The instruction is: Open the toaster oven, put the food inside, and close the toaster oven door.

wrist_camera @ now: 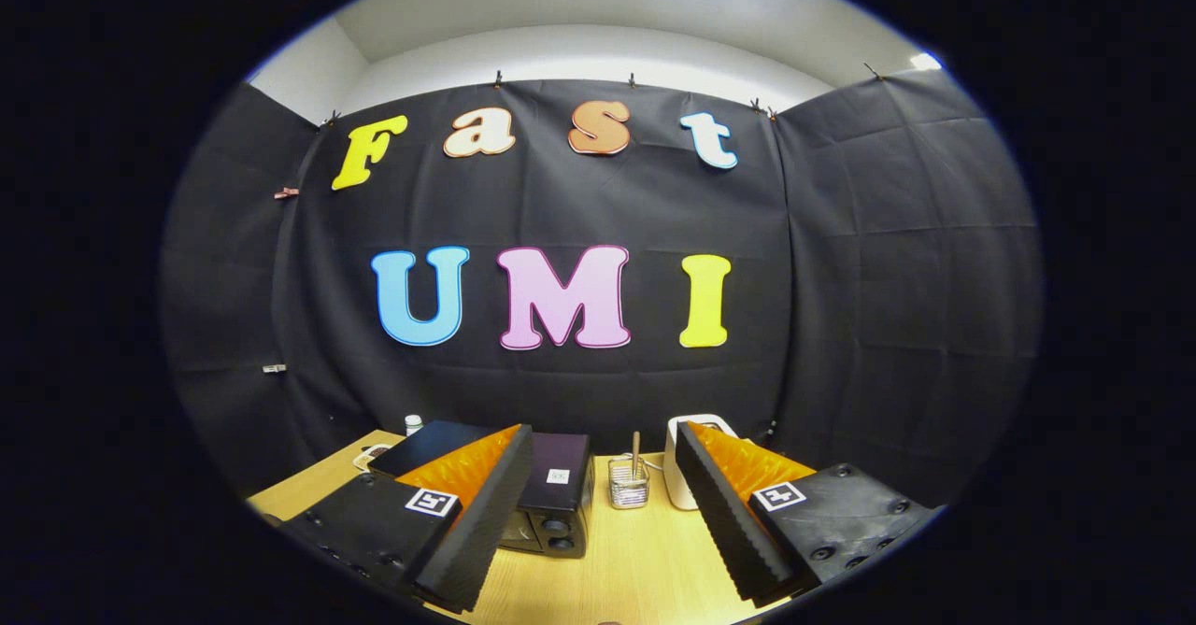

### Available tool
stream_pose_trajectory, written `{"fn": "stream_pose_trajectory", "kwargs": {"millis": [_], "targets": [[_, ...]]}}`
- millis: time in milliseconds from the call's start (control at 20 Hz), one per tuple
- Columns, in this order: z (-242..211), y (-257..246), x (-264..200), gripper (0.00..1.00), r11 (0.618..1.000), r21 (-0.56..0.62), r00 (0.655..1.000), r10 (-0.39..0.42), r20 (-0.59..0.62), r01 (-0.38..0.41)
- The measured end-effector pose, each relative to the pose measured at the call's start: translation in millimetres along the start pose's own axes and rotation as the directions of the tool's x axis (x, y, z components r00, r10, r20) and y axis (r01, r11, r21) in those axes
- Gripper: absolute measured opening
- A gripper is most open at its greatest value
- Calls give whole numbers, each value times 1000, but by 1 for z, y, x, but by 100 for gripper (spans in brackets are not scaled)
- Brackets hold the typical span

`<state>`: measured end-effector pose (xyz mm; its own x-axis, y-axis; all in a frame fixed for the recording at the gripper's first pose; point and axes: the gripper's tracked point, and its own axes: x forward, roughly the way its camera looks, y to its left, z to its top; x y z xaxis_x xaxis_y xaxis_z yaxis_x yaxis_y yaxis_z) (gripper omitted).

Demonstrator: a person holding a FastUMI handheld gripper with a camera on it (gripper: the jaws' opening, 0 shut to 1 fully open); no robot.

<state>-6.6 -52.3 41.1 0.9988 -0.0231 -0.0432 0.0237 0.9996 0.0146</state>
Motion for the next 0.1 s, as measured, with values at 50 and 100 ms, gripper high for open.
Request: {"fn": "stream_pose_trajectory", "kwargs": {"millis": [50,100], "targets": [[0,-2,0,99,1000,5,1000,2,-1,-2],[1,-3,1,99,1000,5,1000,5,1,-5]]}}
